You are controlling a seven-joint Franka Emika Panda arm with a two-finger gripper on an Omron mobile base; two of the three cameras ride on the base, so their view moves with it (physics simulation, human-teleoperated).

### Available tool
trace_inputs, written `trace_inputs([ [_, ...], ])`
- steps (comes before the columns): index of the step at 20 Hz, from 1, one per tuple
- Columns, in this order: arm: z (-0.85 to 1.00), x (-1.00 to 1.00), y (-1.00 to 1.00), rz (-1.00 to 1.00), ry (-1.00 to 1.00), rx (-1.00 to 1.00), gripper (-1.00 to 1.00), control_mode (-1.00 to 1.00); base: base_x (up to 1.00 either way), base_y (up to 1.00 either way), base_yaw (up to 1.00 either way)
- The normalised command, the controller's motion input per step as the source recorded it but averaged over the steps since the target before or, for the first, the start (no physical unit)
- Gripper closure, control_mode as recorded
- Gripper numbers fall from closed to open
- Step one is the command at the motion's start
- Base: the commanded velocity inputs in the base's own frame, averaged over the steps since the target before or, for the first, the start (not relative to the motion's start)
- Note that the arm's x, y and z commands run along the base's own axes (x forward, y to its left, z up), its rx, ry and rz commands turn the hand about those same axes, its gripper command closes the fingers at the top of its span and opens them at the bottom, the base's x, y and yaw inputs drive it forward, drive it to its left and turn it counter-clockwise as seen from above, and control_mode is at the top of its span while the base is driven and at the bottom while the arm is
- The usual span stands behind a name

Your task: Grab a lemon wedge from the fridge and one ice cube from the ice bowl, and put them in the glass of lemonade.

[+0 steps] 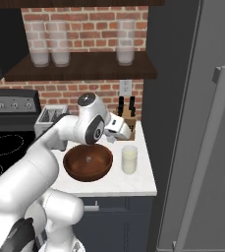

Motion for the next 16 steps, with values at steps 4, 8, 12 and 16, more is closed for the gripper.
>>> trace_inputs([
  [4,0.00,0.08,-0.17,-0.11,0.01,0.00,1.00,-1.00,0.00,0.00,0.00],
  [8,-0.03,0.11,-0.35,0.00,0.00,0.00,1.00,-1.00,0.00,0.00,0.00],
  [12,-0.06,0.07,-0.22,-0.01,0.00,0.00,1.00,-1.00,0.00,0.00,0.00],
  [16,-0.08,0.09,-0.01,0.00,0.00,0.00,1.00,-1.00,0.00,0.00,0.00],
])
